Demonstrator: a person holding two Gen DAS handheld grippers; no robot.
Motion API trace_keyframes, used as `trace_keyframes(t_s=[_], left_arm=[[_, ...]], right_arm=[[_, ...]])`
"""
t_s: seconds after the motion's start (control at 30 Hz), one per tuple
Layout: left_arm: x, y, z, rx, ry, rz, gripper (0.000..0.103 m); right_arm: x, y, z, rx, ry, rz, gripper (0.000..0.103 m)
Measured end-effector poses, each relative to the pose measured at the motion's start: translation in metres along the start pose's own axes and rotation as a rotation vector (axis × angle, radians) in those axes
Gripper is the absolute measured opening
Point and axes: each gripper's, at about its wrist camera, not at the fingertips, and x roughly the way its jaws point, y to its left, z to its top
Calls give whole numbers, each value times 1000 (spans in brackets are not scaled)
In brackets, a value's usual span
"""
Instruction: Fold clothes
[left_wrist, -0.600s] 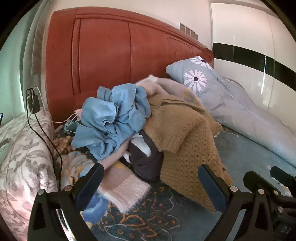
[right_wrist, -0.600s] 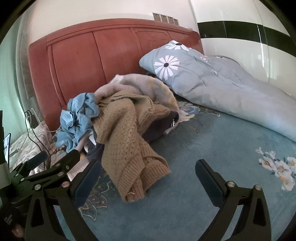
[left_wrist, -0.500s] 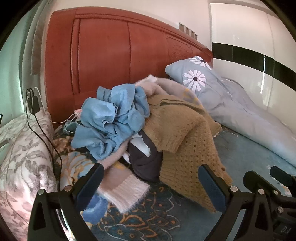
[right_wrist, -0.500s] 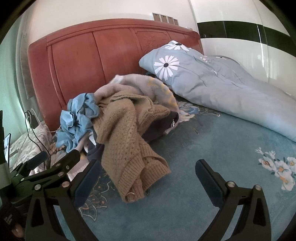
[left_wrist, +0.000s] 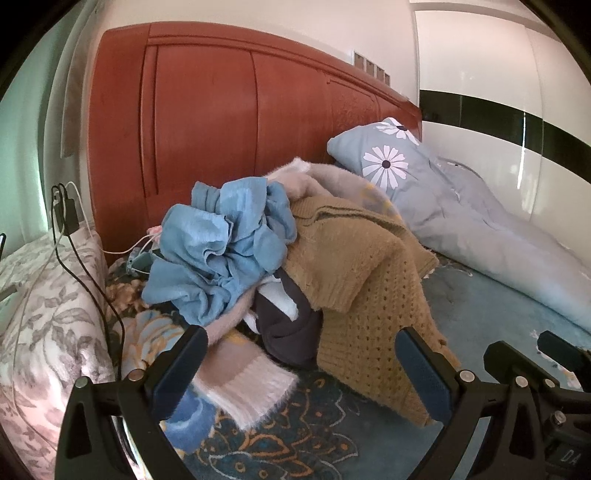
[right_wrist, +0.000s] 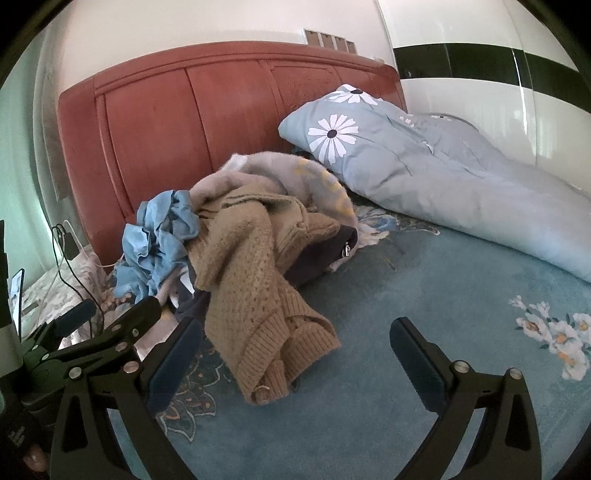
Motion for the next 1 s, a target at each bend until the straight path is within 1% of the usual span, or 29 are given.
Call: trace_keyframes(t_s=[0.23, 0.47, 0.63, 0.87, 1.0], left_arm=[[2, 2, -1, 4, 8, -6, 103], [-1, -1, -1, 6, -11, -7, 103], [1, -1, -1, 5, -1, -16, 103], [0, 0, -1, -2, -8, -18, 103], [-1, 2, 1, -2, -21, -17, 103]], right_arm=[[2, 0, 0, -2, 6, 4, 102], [-2, 0, 1, -17, -7, -10, 102], [-1, 0, 1, -23, -1, -12, 102], [-5, 2, 1, -39, -25, -22, 102], [-5, 2, 2, -32, -30, -5, 102]])
